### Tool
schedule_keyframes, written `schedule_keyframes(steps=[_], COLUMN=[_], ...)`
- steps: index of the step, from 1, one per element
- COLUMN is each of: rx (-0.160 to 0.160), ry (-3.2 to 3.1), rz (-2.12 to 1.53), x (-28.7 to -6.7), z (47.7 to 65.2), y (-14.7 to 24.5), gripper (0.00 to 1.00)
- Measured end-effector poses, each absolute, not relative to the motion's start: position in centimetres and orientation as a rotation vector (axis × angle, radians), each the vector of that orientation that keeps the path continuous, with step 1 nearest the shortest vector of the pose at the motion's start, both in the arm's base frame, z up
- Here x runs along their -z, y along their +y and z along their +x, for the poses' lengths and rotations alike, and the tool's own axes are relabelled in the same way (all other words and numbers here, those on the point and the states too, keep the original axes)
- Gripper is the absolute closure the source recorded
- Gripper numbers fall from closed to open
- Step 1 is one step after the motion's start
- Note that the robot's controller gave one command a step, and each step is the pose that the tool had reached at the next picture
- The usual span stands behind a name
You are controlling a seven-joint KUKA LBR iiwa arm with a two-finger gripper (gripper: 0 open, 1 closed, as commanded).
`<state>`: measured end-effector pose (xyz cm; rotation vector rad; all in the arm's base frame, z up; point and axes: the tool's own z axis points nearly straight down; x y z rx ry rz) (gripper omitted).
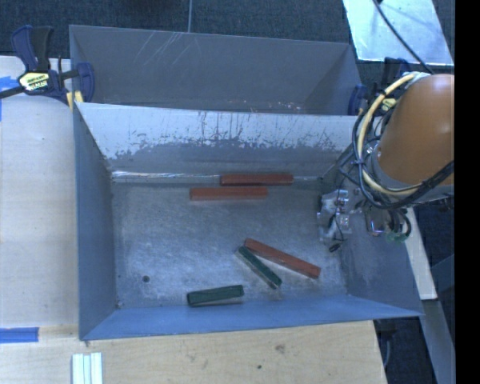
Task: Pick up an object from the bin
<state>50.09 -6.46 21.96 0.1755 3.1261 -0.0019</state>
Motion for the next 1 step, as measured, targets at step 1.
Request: schedule_keyframes(steps=[1], rx=[0.001], ry=[3.134], rz=[0.174], x=[-21.5], z=[50.03], y=[-6.42], gripper=[0.0])
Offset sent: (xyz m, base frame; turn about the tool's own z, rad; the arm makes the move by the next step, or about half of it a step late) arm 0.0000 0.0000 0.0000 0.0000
